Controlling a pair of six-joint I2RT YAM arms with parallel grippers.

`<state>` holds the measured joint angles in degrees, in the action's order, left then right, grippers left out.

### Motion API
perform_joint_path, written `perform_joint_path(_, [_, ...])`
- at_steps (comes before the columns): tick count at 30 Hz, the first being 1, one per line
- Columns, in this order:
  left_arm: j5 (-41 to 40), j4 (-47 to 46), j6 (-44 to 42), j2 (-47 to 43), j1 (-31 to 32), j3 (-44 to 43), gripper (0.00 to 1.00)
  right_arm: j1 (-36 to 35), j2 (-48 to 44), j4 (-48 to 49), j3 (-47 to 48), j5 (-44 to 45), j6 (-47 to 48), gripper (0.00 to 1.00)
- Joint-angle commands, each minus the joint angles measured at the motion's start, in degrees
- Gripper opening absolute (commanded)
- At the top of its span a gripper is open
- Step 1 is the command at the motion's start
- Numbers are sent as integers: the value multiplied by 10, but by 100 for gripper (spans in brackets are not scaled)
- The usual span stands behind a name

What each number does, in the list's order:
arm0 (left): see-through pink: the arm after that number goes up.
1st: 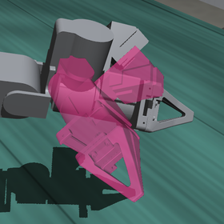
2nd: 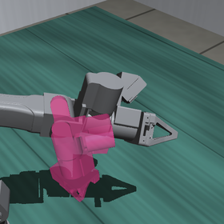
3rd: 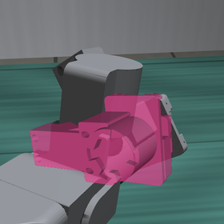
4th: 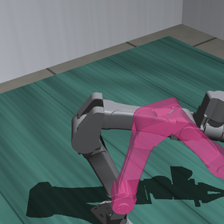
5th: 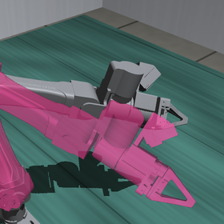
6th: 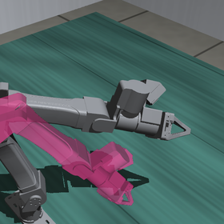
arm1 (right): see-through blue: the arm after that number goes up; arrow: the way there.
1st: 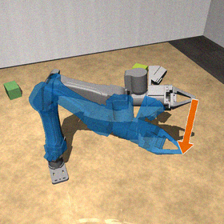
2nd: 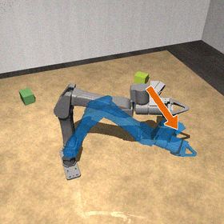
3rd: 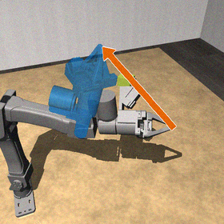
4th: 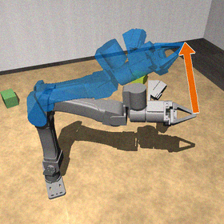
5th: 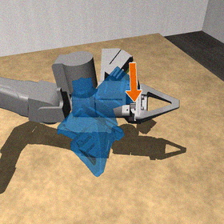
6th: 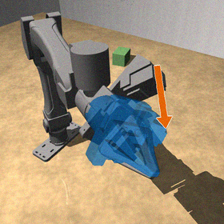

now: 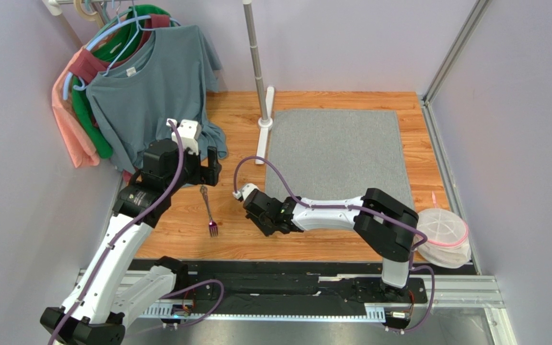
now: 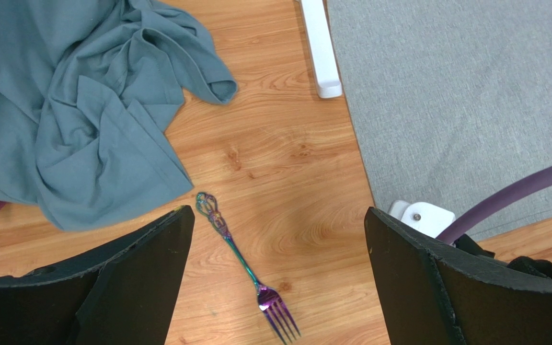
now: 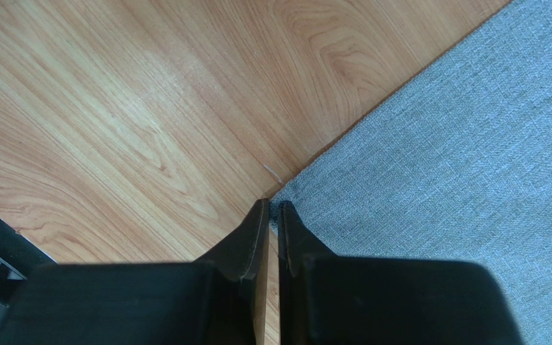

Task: Fold the napkin, place the utensils inside, and roll it up
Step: Fold the napkin

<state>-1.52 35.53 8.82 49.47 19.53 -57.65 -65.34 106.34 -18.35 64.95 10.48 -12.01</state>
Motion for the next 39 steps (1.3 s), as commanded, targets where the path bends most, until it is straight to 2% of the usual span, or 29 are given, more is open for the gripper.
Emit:
perform_joint_path(1, [1, -5, 1, -12, 3, 0, 98, 7, 26, -41, -2, -19, -8, 0])
perform_joint_path(9, [-3, -5, 1, -15, 3, 1, 97, 20, -26, -57, 21, -30, -17, 0])
perform_joint_path(15, [-14, -4, -2, -15, 3, 0, 98, 55, -64, -105, 55, -19, 3, 0])
perform_joint_path(21, [-28, -2, -4, -7, 2, 0, 98, 150, -90, -151, 72, 13, 32, 0])
perform_joint_path(27, [-39, 0, -7, 2, 3, 0, 98, 237, -85, -152, 91, 36, 59, 0])
perform_joint_path(39, [-46, -2, -8, 14, 3, 2, 98, 334, -44, -120, 123, 67, 92, 0])
